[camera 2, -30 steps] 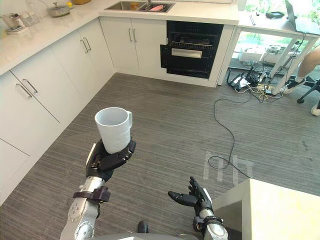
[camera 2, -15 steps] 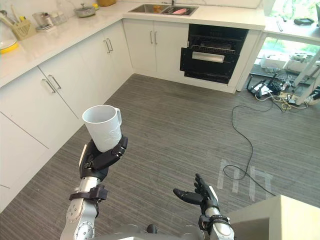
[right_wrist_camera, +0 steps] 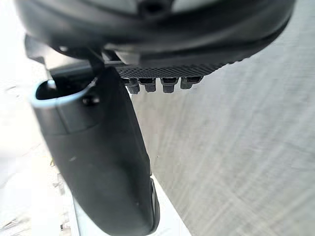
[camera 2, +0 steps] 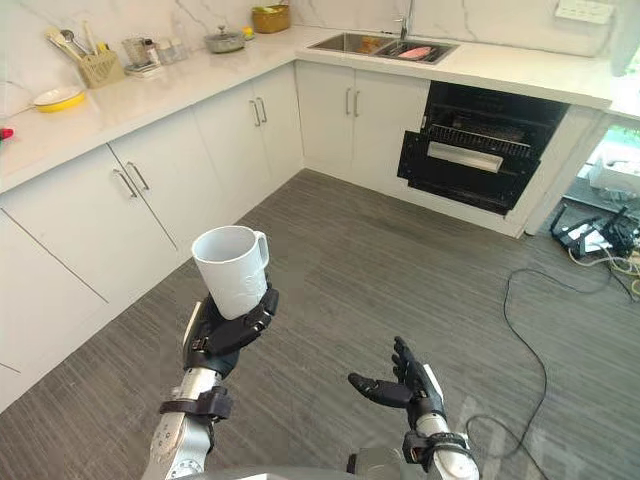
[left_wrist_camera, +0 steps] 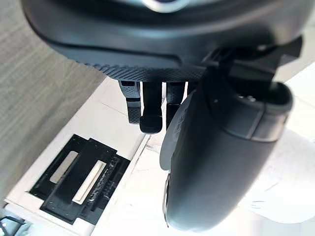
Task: Walk over to the sink, pick up the cup, carry it to the dishwasher, place the cup inside the dishwasher, then close the dishwasher door
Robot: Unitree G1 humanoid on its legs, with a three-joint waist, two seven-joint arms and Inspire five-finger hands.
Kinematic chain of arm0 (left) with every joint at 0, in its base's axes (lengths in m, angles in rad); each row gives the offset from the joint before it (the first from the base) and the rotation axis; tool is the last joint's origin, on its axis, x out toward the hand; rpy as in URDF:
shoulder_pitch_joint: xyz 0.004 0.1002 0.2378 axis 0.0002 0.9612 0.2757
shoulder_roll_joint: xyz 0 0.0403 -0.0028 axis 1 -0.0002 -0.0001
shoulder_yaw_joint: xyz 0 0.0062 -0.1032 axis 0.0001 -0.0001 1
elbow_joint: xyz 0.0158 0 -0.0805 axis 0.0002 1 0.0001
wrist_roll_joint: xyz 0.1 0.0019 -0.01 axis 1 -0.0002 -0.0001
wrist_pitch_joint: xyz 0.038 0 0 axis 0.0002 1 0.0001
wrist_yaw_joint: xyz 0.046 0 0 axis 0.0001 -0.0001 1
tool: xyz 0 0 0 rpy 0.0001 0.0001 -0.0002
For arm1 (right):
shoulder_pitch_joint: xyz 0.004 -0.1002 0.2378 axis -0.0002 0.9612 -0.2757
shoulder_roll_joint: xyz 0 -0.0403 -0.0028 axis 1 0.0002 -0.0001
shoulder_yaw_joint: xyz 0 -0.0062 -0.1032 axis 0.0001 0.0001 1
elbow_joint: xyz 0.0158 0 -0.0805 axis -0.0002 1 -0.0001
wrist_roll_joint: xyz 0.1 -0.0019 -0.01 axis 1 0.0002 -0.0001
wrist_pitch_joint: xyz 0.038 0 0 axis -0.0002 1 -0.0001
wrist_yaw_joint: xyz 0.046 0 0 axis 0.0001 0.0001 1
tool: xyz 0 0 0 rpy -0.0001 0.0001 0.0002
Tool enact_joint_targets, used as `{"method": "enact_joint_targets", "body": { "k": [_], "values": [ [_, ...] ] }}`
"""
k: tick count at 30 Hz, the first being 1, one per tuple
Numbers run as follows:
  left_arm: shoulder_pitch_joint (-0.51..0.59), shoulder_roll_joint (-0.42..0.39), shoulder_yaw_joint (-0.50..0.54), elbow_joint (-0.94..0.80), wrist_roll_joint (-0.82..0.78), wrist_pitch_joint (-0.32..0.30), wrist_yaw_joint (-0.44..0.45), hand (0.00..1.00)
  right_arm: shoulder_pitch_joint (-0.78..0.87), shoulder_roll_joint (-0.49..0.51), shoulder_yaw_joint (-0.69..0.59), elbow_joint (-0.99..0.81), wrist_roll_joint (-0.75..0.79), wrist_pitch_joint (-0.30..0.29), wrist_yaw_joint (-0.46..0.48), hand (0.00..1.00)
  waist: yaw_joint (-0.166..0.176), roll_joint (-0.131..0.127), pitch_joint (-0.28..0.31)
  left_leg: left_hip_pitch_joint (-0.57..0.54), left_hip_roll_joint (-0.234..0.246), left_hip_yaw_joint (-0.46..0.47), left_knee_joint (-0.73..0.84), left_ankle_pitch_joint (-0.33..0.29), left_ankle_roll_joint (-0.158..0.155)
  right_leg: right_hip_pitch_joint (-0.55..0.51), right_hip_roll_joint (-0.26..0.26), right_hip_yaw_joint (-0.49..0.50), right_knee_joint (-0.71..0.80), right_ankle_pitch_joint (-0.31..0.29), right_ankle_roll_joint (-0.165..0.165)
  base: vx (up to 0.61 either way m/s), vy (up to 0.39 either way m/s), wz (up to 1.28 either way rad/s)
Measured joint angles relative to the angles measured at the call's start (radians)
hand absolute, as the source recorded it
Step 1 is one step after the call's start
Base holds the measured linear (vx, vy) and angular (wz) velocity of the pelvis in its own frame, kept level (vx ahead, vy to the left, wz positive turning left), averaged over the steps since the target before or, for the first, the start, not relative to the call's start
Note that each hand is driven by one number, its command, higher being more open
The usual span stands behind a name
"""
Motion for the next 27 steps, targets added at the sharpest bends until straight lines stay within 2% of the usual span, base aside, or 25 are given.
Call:
{"method": "enact_joint_targets", "body": {
  "k": [1,2,3,4,5,6,7,8,9,10,11,12,13,14,15,16,17,18,19,20,21,23,25,27],
  "values": [
    [0.0,0.002,0.0,0.001,0.0,0.0,-0.003,0.0,0.0,0.001,0.002,0.0,0.0,0.0,-0.001,1.0,0.005,-0.001,0.001,-0.022,0.01,0.016,0.028,-0.019,-0.003,0.033,0.002,0.0,-0.026,0.0,0.001,0.5,-0.124,0.03],
    [0.0,0.004,0.0,0.004,0.0,0.0,-0.004,0.0,0.001,-0.001,0.008,-0.001,0.0,0.0,-0.002,1.0,0.007,-0.017,0.009,-0.073,0.011,0.05,0.022,-0.058,-0.008,0.094,0.001,-0.001,-0.086,0.003,0.004,0.58,-0.108,0.03],
    [-0.003,0.005,0.001,0.004,0.0,0.0,-0.006,0.0,0.001,-0.002,0.012,-0.006,0.0,0.0,-0.004,1.0,0.011,-0.018,0.01,-0.125,0.002,0.087,-0.037,-0.097,-0.012,0.144,-0.009,0.001,-0.138,0.004,0.006,0.48,-0.061,0.03],
    [-0.005,0.005,0.001,0.004,0.0,0.0,-0.007,0.0,0.001,-0.003,0.012,-0.008,0.0,0.0,-0.006,1.0,0.015,-0.019,0.011,-0.148,-0.004,0.109,-0.085,-0.109,-0.014,0.169,-0.015,0.003,-0.16,0.004,0.006,0.48,0.001,-0.02],
    [-0.008,0.007,0.0,0.004,0.0,0.0,-0.008,0.0,0.0,-0.009,0.013,-0.008,0.0,0.0,-0.013,1.0,0.025,-0.024,0.014,-0.192,-0.032,0.128,-0.202,-0.107,-0.016,0.218,-0.032,0.007,-0.199,0.004,0.007,0.46,0.044,-0.13],
    [-0.009,0.007,0.0,0.004,-0.002,0.0,-0.008,0.0,0.0,-0.014,0.014,-0.004,0.0,0.001,-0.021,1.0,0.04,-0.029,0.017,-0.226,-0.066,0.131,-0.347,-0.088,-0.037,0.259,-0.054,0.013,-0.224,0.004,0.007,0.46,0.063,-0.18],
    [-0.01,0.008,0.0,0.004,-0.002,0.0,-0.008,0.0,0.0,-0.018,0.014,-0.001,0.001,0.001,-0.024,1.0,0.047,-0.029,0.017,-0.241,-0.079,0.129,-0.423,-0.064,-0.049,0.277,-0.062,0.015,-0.231,0.004,0.007,0.45,0.088,-0.27],
    [-0.01,0.013,0.0,0.001,-0.007,0.0,-0.008,0.0,-0.001,-0.025,0.018,0.016,0.001,0.0,-0.031,1.0,0.056,-0.026,0.018,-0.256,-0.098,0.12,-0.562,0.005,-0.058,0.313,-0.07,0.027,-0.239,0.001,0.012,0.47,0.132,-0.33],
    [-0.009,0.018,0.003,-0.012,-0.009,0.0,-0.008,0.0,0.0,-0.03,0.023,0.029,0.001,0.0,-0.039,1.0,0.062,-0.027,0.019,-0.264,-0.101,0.113,-0.666,0.072,-0.058,0.347,-0.078,0.046,-0.237,-0.018,0.045,0.49,0.16,-0.37],
    [-0.009,0.022,0.004,-0.021,-0.012,-0.002,-0.008,0.0,-0.001,-0.033,0.024,0.033,0.001,0.0,-0.04,1.0,0.064,-0.027,0.019,-0.271,-0.1,0.113,-0.694,0.104,-0.055,0.362,-0.081,0.054,-0.235,-0.037,0.066,0.53,0.234,-0.49],
    [-0.011,0.034,0.005,-0.025,-0.02,-0.011,-0.009,0.0,-0.006,-0.031,0.024,0.047,0.001,-0.002,-0.041,1.0,0.076,-0.042,0.011,-0.283,-0.105,0.122,-0.654,0.177,-0.027,0.374,-0.101,0.072,-0.227,-0.078,0.08,0.56,0.28,-0.51],
    [-0.025,0.037,0.009,-0.023,-0.022,-0.012,-0.009,0.0,-0.019,-0.033,0.021,0.066,0.001,-0.003,-0.044,1.0,0.074,-0.059,0.003,-0.319,-0.121,0.131,-0.566,0.197,0.004,0.376,-0.13,0.088,-0.21,-0.113,0.106,0.69,0.358,-0.35],
    [-0.04,0.037,0.009,-0.012,-0.019,-0.01,-0.011,0.0,-0.026,-0.033,0.011,0.084,0.001,-0.003,-0.044,1.0,0.06,-0.064,0.004,-0.343,-0.131,0.133,-0.498,0.152,0.036,0.369,-0.147,0.091,-0.163,-0.116,0.11,0.58,0.31,0.0],
    [-0.052,0.035,0.008,-0.003,-0.017,-0.008,-0.012,0.0,-0.031,-0.03,0.003,0.104,0.003,-0.003,-0.047,1.0,0.052,-0.079,0.008,-0.345,-0.152,0.139,-0.465,0.104,0.056,0.329,-0.18,0.094,-0.058,-0.115,0.111,0.71,0.377,0.27],
    [-0.067,0.05,0.008,-0.004,-0.015,-0.008,-0.022,0.0,-0.026,-0.021,-0.006,0.117,0.003,-0.003,-0.043,1.0,0.048,-0.118,0.013,-0.323,-0.203,0.157,-0.434,0.047,0.078,0.241,-0.26,0.099,0.171,-0.068,0.148,0.6,0.312,0.26],
    [-0.072,0.06,0.008,-0.004,-0.014,-0.006,-0.024,0.0,-0.026,-0.015,-0.008,0.125,0.003,-0.003,-0.042,1.0,0.047,-0.135,0.016,-0.309,-0.223,0.16,-0.429,0.023,0.089,0.208,-0.289,0.092,0.261,-0.02,0.144,0.74,0.346,0.27],
    [-0.076,0.069,0.01,-0.004,-0.01,-0.001,-0.025,0.0,-0.03,-0.005,-0.012,0.143,0.002,-0.002,-0.041,1.0,0.045,-0.153,0.023,-0.272,-0.248,0.157,-0.433,-0.006,0.1,0.171,-0.321,0.089,0.376,0.089,0.13,0.62,0.233,0.24],
    [-0.069,0.075,0.012,-0.002,-0.004,0.005,-0.024,0.0,-0.033,0.001,-0.011,0.165,0.001,-0.002,-0.037,1.0,0.04,-0.151,0.025,-0.216,-0.254,0.147,-0.442,-0.037,0.102,0.123,-0.323,0.093,0.482,0.059,0.13,0.49,0.173,0.18],
    [-0.067,0.077,0.018,0.0,-0.005,0.008,-0.023,0.0,-0.035,0.005,-0.007,0.174,0.001,-0.002,-0.037,1.0,0.039,-0.148,0.028,-0.174,-0.256,0.141,-0.464,-0.045,0.101,0.099,-0.31,0.092,0.508,0.023,0.13,0.59,0.17,0.12],
    [-0.069,0.079,0.027,0.002,-0.005,0.01,-0.019,0.0,-0.037,0.014,-0.003,0.176,0.001,-0.004,-0.037,1.0,0.038,-0.139,0.033,-0.087,-0.26,0.126,-0.535,-0.046,0.099,0.05,-0.271,0.086,0.511,-0.032,0.125,0.56,0.15,0.13],
    [-0.076,0.08,0.026,0.0,-0.006,0.01,-0.018,0.0,-0.036,0.012,0.015,0.172,0.001,-0.015,-0.037,1.0,0.03,-0.119,0.041,0.004,-0.256,0.106,-0.613,-0.044,0.095,0.0,-0.221,0.065,0.475,-0.066,0.12,0.65,0.168,0.14],
    [-0.093,0.081,0.014,-0.011,-0.005,0.01,-0.014,0.0,-0.026,0.013,0.032,0.144,0.001,-0.024,-0.033,1.0,0.03,-0.1,0.045,0.114,-0.248,0.098,-0.699,-0.046,0.088,-0.102,-0.17,0.027,0.374,-0.076,0.111,0.46,0.083,0.11],
    [-0.132,0.087,-0.007,-0.021,-0.005,0.012,-0.01,0.0,0.001,0.026,0.034,0.089,0.0,-0.033,-0.024,1.0,0.025,-0.092,0.049,0.173,-0.242,0.074,-0.732,-0.061,0.064,-0.203,-0.133,0.01,0.195,-0.043,0.127,0.42,0.039,0.34],
    [-0.153,0.09,-0.023,-0.023,-0.005,0.015,-0.01,0.0,0.034,0.055,0.034,0.049,0.0,-0.036,-0.018,1.0,0.002,-0.102,0.048,0.229,-0.238,0.038,-0.734,-0.107,0.026,-0.268,-0.105,0.041,-0.05,0.122,0.139,0.42,-0.024,0.65]
  ]
}}
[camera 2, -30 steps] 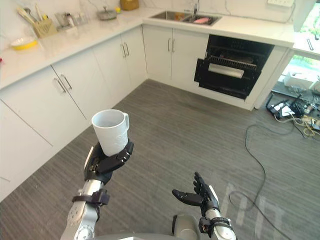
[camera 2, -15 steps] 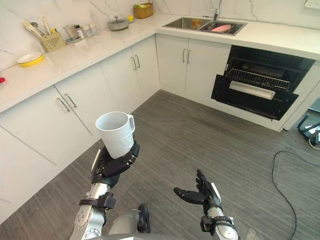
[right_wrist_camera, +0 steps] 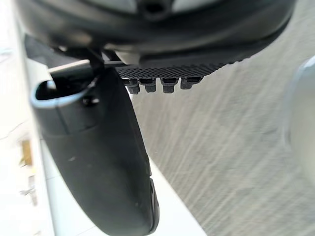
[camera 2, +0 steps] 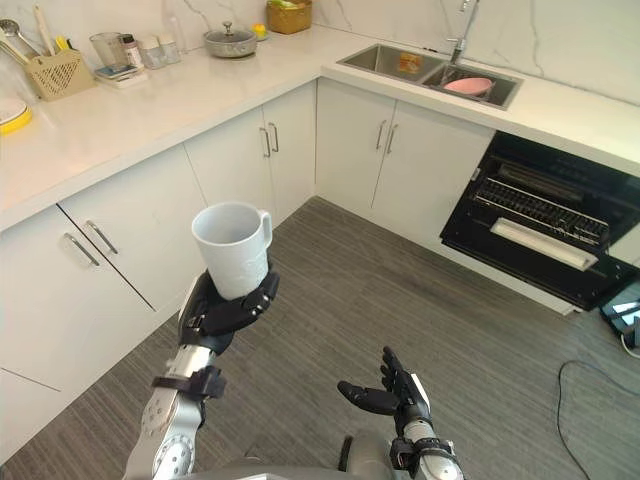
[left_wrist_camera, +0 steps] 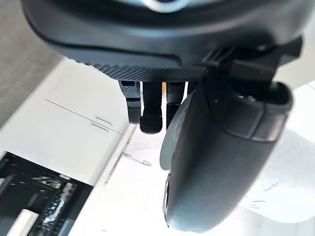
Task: Walk over to the sink, pick up the cup, carry it to the dishwasher, place the cup inside the dishwasher, then close the dishwasher door
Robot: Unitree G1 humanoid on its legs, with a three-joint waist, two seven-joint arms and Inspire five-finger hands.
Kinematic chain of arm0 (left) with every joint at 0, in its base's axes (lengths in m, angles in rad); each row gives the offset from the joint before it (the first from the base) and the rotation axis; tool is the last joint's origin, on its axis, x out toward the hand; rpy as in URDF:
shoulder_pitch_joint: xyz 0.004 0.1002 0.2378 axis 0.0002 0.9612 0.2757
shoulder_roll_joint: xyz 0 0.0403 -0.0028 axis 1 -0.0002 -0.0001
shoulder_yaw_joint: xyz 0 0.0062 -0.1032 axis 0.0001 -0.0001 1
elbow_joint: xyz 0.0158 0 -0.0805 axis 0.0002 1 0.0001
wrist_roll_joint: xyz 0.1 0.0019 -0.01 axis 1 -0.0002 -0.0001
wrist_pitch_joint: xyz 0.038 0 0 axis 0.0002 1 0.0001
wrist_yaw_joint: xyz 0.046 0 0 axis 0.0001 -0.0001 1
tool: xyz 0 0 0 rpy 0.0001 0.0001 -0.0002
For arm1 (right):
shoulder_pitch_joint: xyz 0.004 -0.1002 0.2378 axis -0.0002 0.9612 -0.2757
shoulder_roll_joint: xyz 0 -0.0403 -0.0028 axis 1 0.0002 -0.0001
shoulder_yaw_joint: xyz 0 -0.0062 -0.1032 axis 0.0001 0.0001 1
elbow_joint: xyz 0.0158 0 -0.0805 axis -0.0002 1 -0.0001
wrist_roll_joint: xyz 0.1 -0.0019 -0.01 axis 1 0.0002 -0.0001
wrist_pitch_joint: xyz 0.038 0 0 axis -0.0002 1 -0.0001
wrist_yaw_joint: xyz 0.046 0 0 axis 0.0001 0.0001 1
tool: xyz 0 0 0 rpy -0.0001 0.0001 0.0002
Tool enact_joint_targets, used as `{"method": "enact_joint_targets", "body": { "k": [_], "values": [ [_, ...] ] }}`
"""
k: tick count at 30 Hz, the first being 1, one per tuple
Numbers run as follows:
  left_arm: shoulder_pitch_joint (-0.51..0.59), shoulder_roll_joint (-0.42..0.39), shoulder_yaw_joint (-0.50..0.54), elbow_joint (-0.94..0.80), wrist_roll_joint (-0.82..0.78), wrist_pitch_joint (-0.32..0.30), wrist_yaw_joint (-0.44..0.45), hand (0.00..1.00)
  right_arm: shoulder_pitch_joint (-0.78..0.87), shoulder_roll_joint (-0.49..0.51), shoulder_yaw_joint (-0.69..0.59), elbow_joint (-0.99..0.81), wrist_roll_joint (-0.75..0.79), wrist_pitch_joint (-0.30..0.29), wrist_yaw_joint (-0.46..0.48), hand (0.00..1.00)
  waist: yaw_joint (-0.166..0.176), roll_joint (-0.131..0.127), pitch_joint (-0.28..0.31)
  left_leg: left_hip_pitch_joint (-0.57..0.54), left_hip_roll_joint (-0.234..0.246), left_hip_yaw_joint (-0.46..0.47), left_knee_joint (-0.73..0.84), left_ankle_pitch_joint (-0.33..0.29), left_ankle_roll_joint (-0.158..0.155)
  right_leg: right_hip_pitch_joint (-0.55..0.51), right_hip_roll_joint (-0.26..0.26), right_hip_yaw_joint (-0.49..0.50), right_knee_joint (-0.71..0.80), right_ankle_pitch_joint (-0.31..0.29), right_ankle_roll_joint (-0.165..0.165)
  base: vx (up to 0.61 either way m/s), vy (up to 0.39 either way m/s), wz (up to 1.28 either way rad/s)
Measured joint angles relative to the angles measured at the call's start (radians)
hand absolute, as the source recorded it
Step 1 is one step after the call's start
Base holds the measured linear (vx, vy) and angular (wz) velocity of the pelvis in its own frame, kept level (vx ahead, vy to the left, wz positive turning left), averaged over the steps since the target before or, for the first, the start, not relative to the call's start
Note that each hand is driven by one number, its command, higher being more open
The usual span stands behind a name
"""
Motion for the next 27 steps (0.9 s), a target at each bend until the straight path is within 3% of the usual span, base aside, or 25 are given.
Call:
{"method": "enact_joint_targets", "body": {
  "k": [2,3,4,5,6,7,8,10,11,14,17,18,19,20,21,22,23,25,26,27],
  "values": [
    [0.024,-0.002,-0.003,-0.005,0.008,0.001,-0.001,0.0,0.027,0.005,0.001,-0.013,-0.01,0.001,0.004,1.0,-0.007,-0.014,-0.01,0.07,-0.001,-0.006,0.009,-0.074,-0.009,-0.001,-0.012,0.0,-0.017,0.089,-0.045,0.47,-0.112,0.45],
    [0.051,-0.011,-0.009,-0.013,0.01,0.002,0.001,0.0,0.034,-0.004,0.001,-0.017,-0.011,0.003,0.006,1.0,-0.004,-0.001,-0.027,0.114,0.014,-0.009,0.017,-0.127,-0.022,-0.002,-0.015,-0.006,0.053,0.122,-0.091,0.54,-0.165,0.23],
    [0.069,-0.019,-0.011,-0.018,0.01,0.002,0.002,0.0,0.04,-0.011,0.001,-0.024,-0.011,0.006,0.005,1.0,-0.002,0.018,-0.042,0.14,0.035,-0.006,0.014,-0.144,-0.037,0.001,-0.008,-0.028,0.088,0.115,-0.097,0.74,-0.19,0.1],
    [0.093,-0.036,-0.014,-0.033,0.009,0.0,0.003,0.0,0.04,-0.015,-0.001,-0.045,-0.01,0.006,0.002,1.0,0.0,0.042,-0.064,0.137,0.073,0.01,0.097,-0.166,-0.075,0.004,0.008,-0.057,0.147,0.066,-0.11,0.63,-0.162,0.16],
    [0.092,-0.049,-0.024,-0.035,0.009,-0.001,0.008,0.0,0.033,-0.012,-0.003,-0.061,-0.009,0.006,-0.004,1.0,-0.004,0.052,-0.069,0.07,0.11,0.017,0.252,-0.151,-0.087,0.007,0.013,-0.071,0.177,0.02,-0.111,0.74,-0.22,0.24],
    [0.092,-0.062,-0.039,-0.035,0.01,-0.001,0.011,0.0,0.033,-0.017,-0.005,-0.089,-0.01,0.007,-0.004,1.0,-0.001,0.065,-0.077,-0.002,0.148,0.017,0.406,-0.094,-0.09,0.019,0.028,-0.083,0.182,-0.004,-0.117,0.46,-0.183,0.16],
    [0.093,-0.077,-0.05,-0.034,0.015,-0.001,0.011,0.0,0.027,-0.023,-0.004,-0.125,-0.01,0.008,-0.001,1.0,0.005,0.077,-0.075,-0.079,0.198,0.025,0.579,0.021,-0.085,0.052,0.052,-0.083,0.172,-0.035,-0.131,0.59,-0.2,0.02],
    [0.094,-0.083,-0.059,-0.03,0.018,0.002,0.009,0.0,0.006,-0.02,-0.003,-0.141,-0.01,0.008,-0.004,1.0,0.006,0.083,-0.073,-0.151,0.278,0.06,0.726,0.039,-0.083,0.14,0.091,-0.082,0.119,-0.063,-0.146,0.6,-0.165,-0.19],
    [0.094,-0.081,-0.061,-0.03,0.017,0.002,0.003,0.0,0.002,-0.018,-0.003,-0.144,-0.009,0.007,-0.006,1.0,0.004,0.079,-0.073,-0.18,0.29,0.068,0.732,0.028,-0.081,0.189,0.101,-0.078,0.08,-0.068,-0.153,0.69,-0.163,-0.25],
    [0.091,-0.081,-0.062,-0.028,0.015,0.002,-0.021,0.0,-0.012,-0.029,-0.004,-0.153,-0.006,0.004,-0.028,1.0,0.027,0.059,-0.068,-0.285,0.27,0.094,0.59,-0.014,-0.066,0.327,0.103,-0.022,-0.053,-0.067,-0.151,0.54,-0.072,-0.44],
    [0.092,-0.077,-0.062,-0.025,-0.003,0.001,-0.041,0.0,-0.017,-0.043,-0.001,-0.151,0.002,0.005,-0.065,1.0,0.065,0.053,-0.064,-0.371,0.19,0.021,0.331,-0.002,-0.081,0.43,0.082,0.077,-0.13,-0.072,-0.145,0.47,0.094,-0.83],
    [0.093,-0.076,-0.058,-0.026,-0.015,-0.003,-0.041,0.0,-0.034,-0.049,-0.001,-0.139,0.002,0.002,-0.071,1.0,0.073,0.052,-0.063,-0.402,0.15,-0.038,0.231,0.028,-0.102,0.446,0.07,0.121,-0.137,-0.095,-0.124,0.41,0.177,-0.88],
    [0.093,-0.076,-0.055,-0.025,-0.019,-0.003,-0.041,0.0,-0.045,-0.05,-0.001,-0.127,0.002,0.0,-0.073,1.0,0.074,0.052,-0.063,-0.413,0.14,-0.06,0.186,0.047,-0.109,0.451,0.065,0.145,-0.133,-0.113,-0.108,0.48,0.252,-1.08],
    [0.093,-0.069,-0.056,-0.022,-0.024,-0.003,-0.041,0.0,-0.055,-0.052,0.0,-0.096,0.002,-0.006,-0.075,1.0,0.07,0.056,-0.065,-0.418,0.134,-0.069,0.112,0.104,-0.104,0.465,0.064,0.182,-0.105,-0.159,-0.077,0.44,0.288,-1.15],
    [0.1,-0.063,-0.06,-0.017,-0.024,-0.004,-0.048,0.0,-0.055,-0.053,0.0,-0.065,0.002,-0.007,-0.076,1.0,0.073,0.052,-0.078,-0.415,0.126,-0.075,0.148,0.203,-0.095,0.467,0.06,0.231,-0.066,-0.21,-0.06,0.46,0.33,-1.06],
    [0.102,-0.053,-0.059,-0.01,-0.023,-0.004,-0.048,0.0,-0.053,-0.046,-0.001,-0.047,0.004,-0.006,-0.077,1.0,0.07,0.034,-0.09,-0.424,0.12,-0.056,0.192,0.178,-0.11,0.468,0.041,0.248,-0.052,-0.233,-0.05,0.51,0.353,-0.75],
    [0.096,-0.035,-0.061,0.015,-0.023,-0.003,-0.052,0.0,-0.04,-0.044,-0.004,-0.03,0.007,-0.006,-0.074,1.0,0.043,0.009,-0.116,-0.428,0.098,-0.033,0.232,0.12,-0.098,0.463,0.007,0.247,-0.017,-0.248,-0.039,0.51,0.299,-0.47],
    [0.084,-0.032,-0.05,0.046,-0.022,-0.001,-0.047,0.0,-0.045,-0.043,-0.013,-0.014,0.009,-0.006,-0.065,1.0,0.032,-0.016,-0.104,-0.403,0.088,0.025,0.253,0.076,-0.085,0.374,-0.046,0.215,0.167,-0.228,-0.007,0.48,0.267,-0.63],
    [0.084,-0.024,-0.037,0.051,-0.021,0.004,-0.036,0.0,-0.055,-0.038,-0.014,0.005,0.009,-0.006,-0.056,1.0,0.033,-0.038,-0.088,-0.355,0.08,0.067,0.244,0.064,-0.064,0.318,-0.102,0.16,0.313,-0.179,0.01,0.41,0.243,-0.89],
    [0.088,-0.014,-0.029,0.06,-0.021,0.01,-0.02,0.0,-0.065,-0.038,-0.014,0.038,0.008,-0.005,-0.044,1.0,0.029,-0.037,-0.076,-0.282,0.084,0.083,0.227,0.057,-0.053,0.305,-0.132,0.095,0.394,-0.155,-0.017,0.49,0.238,-0.89]
  ]
}}
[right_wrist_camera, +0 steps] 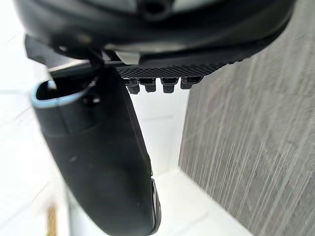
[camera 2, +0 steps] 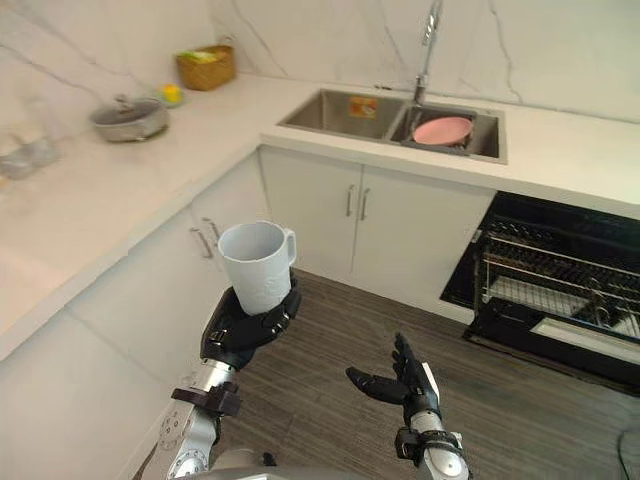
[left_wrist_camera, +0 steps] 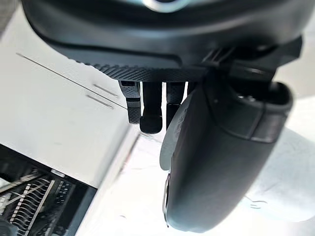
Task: Walk over to the sink, pick up the cup, carry it to the dishwasher, place the cup inside the dishwasher, then close the dishwasher door
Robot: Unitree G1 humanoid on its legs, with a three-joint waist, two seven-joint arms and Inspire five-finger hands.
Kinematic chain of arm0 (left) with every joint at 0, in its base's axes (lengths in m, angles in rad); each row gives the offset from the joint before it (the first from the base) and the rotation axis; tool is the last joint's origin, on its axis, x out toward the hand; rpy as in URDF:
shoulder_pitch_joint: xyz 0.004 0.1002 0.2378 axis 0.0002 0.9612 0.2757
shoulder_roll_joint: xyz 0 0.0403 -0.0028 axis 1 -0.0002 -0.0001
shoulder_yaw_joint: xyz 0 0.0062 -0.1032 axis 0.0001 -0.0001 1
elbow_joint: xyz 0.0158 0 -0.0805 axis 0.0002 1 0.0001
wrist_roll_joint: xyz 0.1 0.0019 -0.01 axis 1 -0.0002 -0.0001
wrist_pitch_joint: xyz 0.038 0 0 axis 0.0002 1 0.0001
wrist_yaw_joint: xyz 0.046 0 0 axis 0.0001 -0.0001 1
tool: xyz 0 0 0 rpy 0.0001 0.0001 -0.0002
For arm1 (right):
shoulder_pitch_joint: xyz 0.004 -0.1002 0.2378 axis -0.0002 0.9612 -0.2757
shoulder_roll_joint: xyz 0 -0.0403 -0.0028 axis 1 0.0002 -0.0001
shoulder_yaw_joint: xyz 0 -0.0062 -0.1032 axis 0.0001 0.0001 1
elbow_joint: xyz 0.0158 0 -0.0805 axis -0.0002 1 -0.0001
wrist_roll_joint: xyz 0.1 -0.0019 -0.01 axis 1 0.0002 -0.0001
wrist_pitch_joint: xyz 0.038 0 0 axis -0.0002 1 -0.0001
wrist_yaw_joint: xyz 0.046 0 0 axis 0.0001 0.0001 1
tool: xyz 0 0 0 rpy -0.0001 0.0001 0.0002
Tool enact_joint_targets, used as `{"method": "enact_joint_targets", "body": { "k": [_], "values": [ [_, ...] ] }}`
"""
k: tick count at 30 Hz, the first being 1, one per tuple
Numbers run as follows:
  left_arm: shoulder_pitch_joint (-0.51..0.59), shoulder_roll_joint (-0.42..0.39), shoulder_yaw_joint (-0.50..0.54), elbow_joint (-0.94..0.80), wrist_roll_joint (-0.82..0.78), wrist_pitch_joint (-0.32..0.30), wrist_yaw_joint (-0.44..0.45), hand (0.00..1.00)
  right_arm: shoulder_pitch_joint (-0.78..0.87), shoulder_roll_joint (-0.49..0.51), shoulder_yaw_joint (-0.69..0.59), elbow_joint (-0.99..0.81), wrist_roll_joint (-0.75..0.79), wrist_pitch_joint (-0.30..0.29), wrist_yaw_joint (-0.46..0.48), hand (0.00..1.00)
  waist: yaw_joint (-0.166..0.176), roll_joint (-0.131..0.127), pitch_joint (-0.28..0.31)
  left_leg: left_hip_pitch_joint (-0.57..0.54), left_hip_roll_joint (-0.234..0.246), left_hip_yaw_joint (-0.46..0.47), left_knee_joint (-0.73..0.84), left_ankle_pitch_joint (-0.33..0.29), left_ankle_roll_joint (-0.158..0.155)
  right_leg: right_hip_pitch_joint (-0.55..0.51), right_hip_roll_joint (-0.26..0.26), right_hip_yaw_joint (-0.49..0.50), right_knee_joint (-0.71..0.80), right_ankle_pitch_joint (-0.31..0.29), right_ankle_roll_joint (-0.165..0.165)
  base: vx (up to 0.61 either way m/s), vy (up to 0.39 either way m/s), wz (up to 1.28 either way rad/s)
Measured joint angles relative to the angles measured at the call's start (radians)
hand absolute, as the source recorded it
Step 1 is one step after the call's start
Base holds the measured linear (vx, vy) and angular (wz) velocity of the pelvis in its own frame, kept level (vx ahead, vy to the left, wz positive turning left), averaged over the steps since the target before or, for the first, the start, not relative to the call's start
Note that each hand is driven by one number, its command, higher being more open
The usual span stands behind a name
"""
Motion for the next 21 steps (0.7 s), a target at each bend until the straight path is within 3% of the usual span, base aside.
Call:
{"method": "enact_joint_targets", "body": {
  "k": [2,3,6,7,8,9,10,11,12,13,15,16,17,18,19,21],
  "values": [
    [0.0,0.012,0.004,-0.001,0.0,0.004,0.015,0.0,0.0,-0.003,0.005,0.011,0.0,0.0,0.005,1.0,0.0,0.027,0.01,0.102,0.023,0.013,-0.049,0.0,0.0,-0.003,0.019,-0.059,0.02,-0.033,-0.009,0.37,0.128,-0.79],
    [-0.007,0.013,0.014,-0.018,0.0,0.002,0.018,0.0,-0.004,-0.005,0.016,0.003,0.0,-0.001,0.009,1.0,-0.002,0.048,0.0,0.17,0.046,0.025,-0.107,0.001,-0.001,-0.054,0.06,-0.111,-0.004,-0.052,-0.009,0.32,0.066,-0.73],
    [-0.049,0.019,0.016,-0.028,0.0,-0.003,0.021,0.0,-0.029,-0.011,0.031,-0.017,-0.001,-0.003,0.021,1.0,-0.006,0.05,-0.001,0.249,0.067,0.091,-0.193,0.002,-0.004,-0.174,0.091,-0.198,-0.147,-0.047,-0.017,0.31,0.023,-0.51],
    [-0.053,0.019,0.019,-0.029,-0.001,-0.003,0.023,0.0,-0.043,-0.013,0.033,-0.018,-0.002,-0.003,0.024,1.0,-0.01,0.051,0.0,0.27,0.071,0.11,-0.214,0.002,-0.005,-0.218,0.098,-0.212,-0.21,-0.013,-0.024,0.37,-0.039,-0.46],
    [-0.051,0.019,0.022,-0.029,-0.001,-0.002,0.025,0.0,-0.053,-0.013,0.035,-0.023,-0.005,-0.003,0.025,1.0,-0.018,0.051,0.001,0.29,0.073,0.129,-0.228,0.001,-0.01,-0.254,0.105,-0.211,-0.282,0.046,-0.029,0.4,-0.075,-0.36],
    [-0.036,0.028,0.023,-0.032,0.0,-0.002,0.025,0.0,-0.046,-0.012,0.041,-0.05,-0.007,-0.003,0.024,1.0,-0.032,0.02,-0.002,0.32,0.048,0.135,-0.218,-0.011,-0.046,-0.262,0.105,-0.194,-0.441,0.264,-0.061,0.36,-0.085,-0.23],
    [-0.031,0.039,0.022,-0.036,0.0,-0.002,0.025,0.0,-0.035,-0.011,0.042,-0.07,-0.007,-0.005,0.023,1.0,-0.036,0.002,-0.001,0.334,0.03,0.124,-0.207,-0.027,-0.071,-0.264,0.094,-0.176,-0.47,0.402,-0.113,0.31,-0.097,-0.23],
    [-0.029,0.027,0.019,-0.008,0.01,-0.003,0.02,0.0,-0.036,-0.033,0.038,-0.069,-0.007,-0.011,0.023,1.0,-0.038,0.038,0.005,0.355,0.052,0.104,-0.182,-0.071,-0.102,-0.268,0.109,-0.181,-0.417,0.348,-0.133,0.34,-0.097,-0.26],
    [-0.015,0.006,0.002,0.011,0.014,0.003,0.028,0.0,-0.038,-0.043,0.029,-0.066,-0.007,-0.002,0.019,1.0,-0.043,0.069,0.0,0.355,0.089,0.09,-0.163,-0.083,-0.108,-0.263,0.144,-0.179,-0.412,0.314,-0.132,0.33,-0.088,-0.27],
    [-0.016,0.007,-0.01,0.017,0.024,0.003,0.031,0.0,-0.039,-0.043,0.022,-0.066,-0.007,0.002,0.017,1.0,-0.042,0.084,0.002,0.348,0.103,0.085,-0.124,-0.079,-0.104,-0.263,0.159,-0.182,-0.409,0.279,-0.124,0.35,-0.1,-0.18],
    [-0.019,0.004,-0.04,0.017,0.031,0.002,0.031,0.0,-0.039,-0.039,0.015,-0.071,-0.007,0.011,0.018,1.0,-0.038,0.094,0.02,0.269,0.164,0.053,0.079,-0.04,-0.063,-0.23,0.198,-0.191,-0.423,0.247,-0.144,0.25,-0.116,-0.12],
    [-0.019,-0.004,-0.052,0.017,0.032,0.002,0.03,0.0,-0.036,-0.034,0.011,-0.083,-0.008,0.012,0.017,1.0,-0.033,0.1,0.038,0.224,0.199,0.024,0.206,0.015,-0.037,-0.196,0.221,-0.194,-0.434,0.236,-0.15,0.27,-0.126,-0.28],
    [-0.011,-0.019,-0.063,0.017,0.04,0.002,0.03,0.0,-0.022,-0.031,0.01,-0.112,-0.008,0.012,0.017,1.0,-0.025,0.107,0.044,0.162,0.242,-0.005,0.365,0.123,-0.011,-0.159,0.254,-0.184,-0.447,0.219,-0.164,0.32,-0.111,-0.4],
    [-0.004,-0.03,-0.068,0.017,0.046,0.001,0.028,0.0,-0.01,-0.026,0.011,-0.152,-0.008,0.012,0.015,1.0,-0.021,0.116,0.041,0.102,0.26,-0.034,0.475,0.104,-0.022,-0.128,0.276,-0.172,-0.462,0.205,-0.171,0.27,-0.06,-0.4],
    [-0.003,-0.033,-0.068,0.017,0.046,0.001,0.025,0.0,-0.009,-0.024,0.01,-0.17,-0.007,0.01,0.013,1.0,-0.022,0.117,0.041,0.076,0.256,-0.039,0.496,0.078,-0.021,-0.116,0.282,-0.164,-0.469,0.201,-0.176,0.33,-0.028,-0.41],
    [-0.002,-0.032,-0.067,0.017,0.046,-0.001,0.015,0.0,-0.013,-0.021,0.01,-0.204,-0.007,-0.006,0.01,1.0,-0.012,0.111,0.043,0.019,0.184,-0.04,0.407,-0.023,-0.012,-0.065,0.286,-0.113,-0.513,0.205,-0.192,0.3,0.004,-0.55]
  ]
}}
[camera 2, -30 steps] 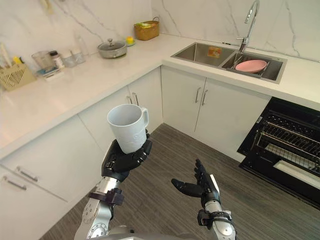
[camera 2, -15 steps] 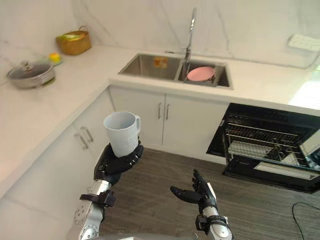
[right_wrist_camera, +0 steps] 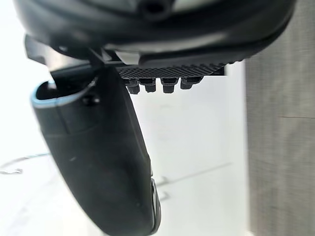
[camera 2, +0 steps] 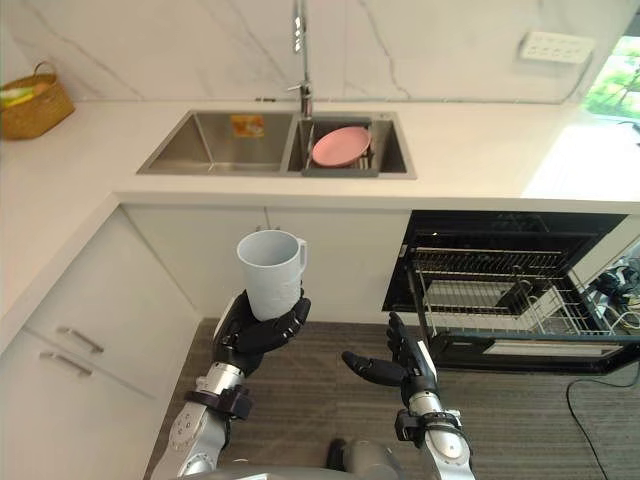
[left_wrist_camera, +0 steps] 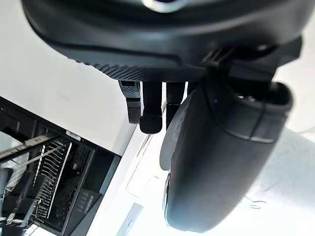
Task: Walk over to the sink, pick up the cup, carry it to the dishwasher, place the cup inside the dishwasher, then close the dishwasher door
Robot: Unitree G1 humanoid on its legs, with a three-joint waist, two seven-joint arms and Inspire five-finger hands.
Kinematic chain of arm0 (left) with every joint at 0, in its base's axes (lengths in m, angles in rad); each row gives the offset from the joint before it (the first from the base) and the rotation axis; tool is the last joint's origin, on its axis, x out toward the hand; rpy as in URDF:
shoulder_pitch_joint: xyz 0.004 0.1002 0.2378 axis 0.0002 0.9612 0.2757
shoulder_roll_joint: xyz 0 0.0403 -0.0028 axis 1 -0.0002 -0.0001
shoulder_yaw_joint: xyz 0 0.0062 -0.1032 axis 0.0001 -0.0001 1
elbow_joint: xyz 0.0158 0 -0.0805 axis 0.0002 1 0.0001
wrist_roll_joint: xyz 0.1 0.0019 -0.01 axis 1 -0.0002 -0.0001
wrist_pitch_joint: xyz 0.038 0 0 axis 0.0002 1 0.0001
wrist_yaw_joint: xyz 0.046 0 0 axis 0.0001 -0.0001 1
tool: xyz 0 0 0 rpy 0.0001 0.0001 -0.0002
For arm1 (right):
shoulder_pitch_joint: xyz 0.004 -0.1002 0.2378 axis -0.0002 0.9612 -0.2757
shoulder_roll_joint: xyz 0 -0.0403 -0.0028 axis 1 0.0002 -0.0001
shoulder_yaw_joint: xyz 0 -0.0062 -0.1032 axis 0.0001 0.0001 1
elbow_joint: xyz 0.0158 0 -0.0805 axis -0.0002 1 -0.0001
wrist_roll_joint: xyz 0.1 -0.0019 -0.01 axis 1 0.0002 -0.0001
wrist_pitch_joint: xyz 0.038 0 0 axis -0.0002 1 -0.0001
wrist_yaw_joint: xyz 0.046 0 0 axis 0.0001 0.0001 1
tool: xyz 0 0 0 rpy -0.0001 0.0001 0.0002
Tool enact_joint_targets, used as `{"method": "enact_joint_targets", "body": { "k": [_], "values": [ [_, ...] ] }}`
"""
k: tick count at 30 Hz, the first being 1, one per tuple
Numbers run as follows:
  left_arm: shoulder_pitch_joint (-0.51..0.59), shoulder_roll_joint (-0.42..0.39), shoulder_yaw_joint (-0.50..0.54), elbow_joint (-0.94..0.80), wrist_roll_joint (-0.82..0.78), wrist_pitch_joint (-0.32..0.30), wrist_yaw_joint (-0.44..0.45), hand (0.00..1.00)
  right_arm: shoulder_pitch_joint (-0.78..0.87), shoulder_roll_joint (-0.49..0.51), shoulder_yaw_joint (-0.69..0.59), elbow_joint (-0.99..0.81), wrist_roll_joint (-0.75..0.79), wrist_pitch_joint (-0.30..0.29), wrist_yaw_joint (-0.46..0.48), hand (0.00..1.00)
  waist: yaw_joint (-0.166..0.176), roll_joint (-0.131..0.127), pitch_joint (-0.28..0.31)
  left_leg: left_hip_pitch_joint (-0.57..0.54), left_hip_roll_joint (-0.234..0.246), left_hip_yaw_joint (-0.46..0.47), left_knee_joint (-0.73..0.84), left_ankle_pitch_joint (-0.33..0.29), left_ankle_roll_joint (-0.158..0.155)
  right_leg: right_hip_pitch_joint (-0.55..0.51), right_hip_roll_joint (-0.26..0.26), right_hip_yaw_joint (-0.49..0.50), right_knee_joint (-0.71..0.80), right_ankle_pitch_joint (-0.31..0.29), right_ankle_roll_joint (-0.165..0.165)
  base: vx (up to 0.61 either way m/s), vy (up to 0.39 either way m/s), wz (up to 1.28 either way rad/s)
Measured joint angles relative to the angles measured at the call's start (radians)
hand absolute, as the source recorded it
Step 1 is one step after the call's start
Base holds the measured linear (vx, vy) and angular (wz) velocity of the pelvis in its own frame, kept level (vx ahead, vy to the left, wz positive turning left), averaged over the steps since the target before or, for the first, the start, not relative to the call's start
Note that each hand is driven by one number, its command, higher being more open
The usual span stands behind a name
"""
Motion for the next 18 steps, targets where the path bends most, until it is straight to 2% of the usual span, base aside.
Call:
{"method": "enact_joint_targets", "body": {
  "k": [1,2,3,5,7,8,9,11,13,15,16,17,18],
  "values": [
    [0.002,0.0,0.001,0.0,0.0,-0.001,-0.003,0.0,0.0,-0.002,0.0,-0.001,0.0,-0.002,-0.002,1.0,0.007,-0.001,0.0,-0.004,-0.024,-0.001,-0.05,-0.02,0.002,0.012,0.0,0.019,-0.011,0.0,0.0,0.28,0.066,-0.74],
    [0.008,-0.002,0.002,-0.001,-0.001,-0.003,-0.01,0.0,0.0,-0.004,0.001,-0.001,0.0,-0.002,-0.01,1.0,0.024,-0.004,0.0,-0.011,-0.071,-0.012,-0.161,-0.045,0.003,0.034,0.001,0.057,-0.031,-0.001,0.001,0.22,0.074,-0.85],
    [0.014,0.001,0.004,-0.01,-0.002,-0.003,-0.014,0.0,0.0,-0.003,0.005,-0.001,0.0,-0.002,-0.016,1.0,0.04,-0.003,-0.001,-0.025,-0.123,-0.05,-0.264,-0.049,0.0,0.05,0.0,0.102,-0.043,-0.004,0.008,0.32,0.132,-0.95],
    [0.039,0.001,0.017,-0.04,-0.008,-0.007,-0.017,0.0,-0.01,-0.003,0.023,-0.001,0.0,-0.001,-0.026,1.0,0.055,-0.002,-0.001,-0.058,-0.181,-0.12,-0.371,-0.041,-0.011,0.063,0.0,0.172,-0.047,-0.015,0.026,0.26,0.153,-1.07],
    [0.041,0.001,0.023,-0.052,-0.011,-0.008,-0.019,0.0,-0.01,-0.003,0.04,0.0,-0.001,0.0,-0.032,1.0,0.061,0.006,-0.006,-0.065,-0.2,-0.158,-0.489,-0.002,-0.011,0.065,0.009,0.231,-0.024,-0.044,0.052,0.24,0.16,-1.03],
    [0.042,0.001,0.022,-0.055,-0.014,-0.009,-0.021,0.0,-0.009,-0.004,0.045,0.0,-0.002,0.002,-0.034,1.0,0.064,0.012,-0.012,-0.051,-0.194,-0.148,-0.512,0.075,0.0,0.059,0.016,0.264,0.009,-0.073,0.064,0.37,0.26,-0.94],
    [0.042,0.008,0.021,-0.056,-0.023,-0.008,-0.022,0.0,-0.004,0.006,0.052,0.001,-0.006,0.008,-0.036,1.0,0.059,0.004,-0.03,-0.034,-0.202,-0.114,-0.51,0.078,0.029,0.054,0.004,0.29,0.047,-0.1,0.095,0.33,0.238,-0.76],
    [0.031,0.007,0.02,-0.062,-0.027,-0.008,-0.023,0.0,0.001,0.019,0.054,0.0,-0.006,0.009,-0.033,1.0,0.046,-0.021,-0.041,-0.02,-0.222,-0.077,-0.511,0.051,0.059,0.045,-0.025,0.303,0.078,-0.134,0.124,0.33,0.236,-0.49],
    [0.017,0.007,0.02,-0.062,-0.027,-0.008,-0.016,0.0,0.0,0.036,0.057,0.002,-0.006,0.009,-0.028,1.0,0.047,-0.038,-0.036,0.031,-0.234,-0.026,-0.537,0.036,0.082,0.032,-0.064,0.235,0.149,-0.147,0.15,0.34,0.202,-0.62],
    [0.017,0.012,0.02,-0.061,-0.024,-0.008,0.005,0.0,-0.003,0.048,0.062,0.03,-0.008,0.009,-0.018,1.0,0.05,-0.041,-0.033,0.116,-0.237,0.005,-0.584,0.03,0.096,0.018,-0.103,0.129,0.265,-0.136,0.185,0.21,0.096,-0.58],
    [0.015,0.018,0.021,-0.061,-0.02,-0.009,0.017,0.0,-0.013,0.05,0.063,0.076,-0.01,0.009,-0.007,1.0,0.044,-0.04,-0.028,0.194,-0.233,0.018,-0.629,0.027,0.107,0.014,-0.143,0.033,0.337,-0.153,0.187,0.14,0.055,-0.37],
    [0.013,0.022,0.022,-0.061,-0.019,-0.012,0.019,0.0,-0.014,0.05,0.065,0.09,-0.01,0.009,-0.005,1.0,0.043,-0.038,-0.029,0.209,-0.233,0.023,-0.64,0.025,0.109,0.008,-0.158,0.006,0.346,-0.162,0.179,0.18,0.071,-0.3],
    [-0.001,0.033,0.024,-0.061,-0.019,-0.016,0.029,0.0,-0.02,0.048,0.07,0.105,-0.011,0.009,0.0,1.0,0.041,-0.048,-0.035,0.223,-0.229,0.027,-0.661,0.022,0.113,-0.018,-0.183,-0.023,0.334,-0.168,0.172,0.1,0.025,-0.1]
  ]
}}
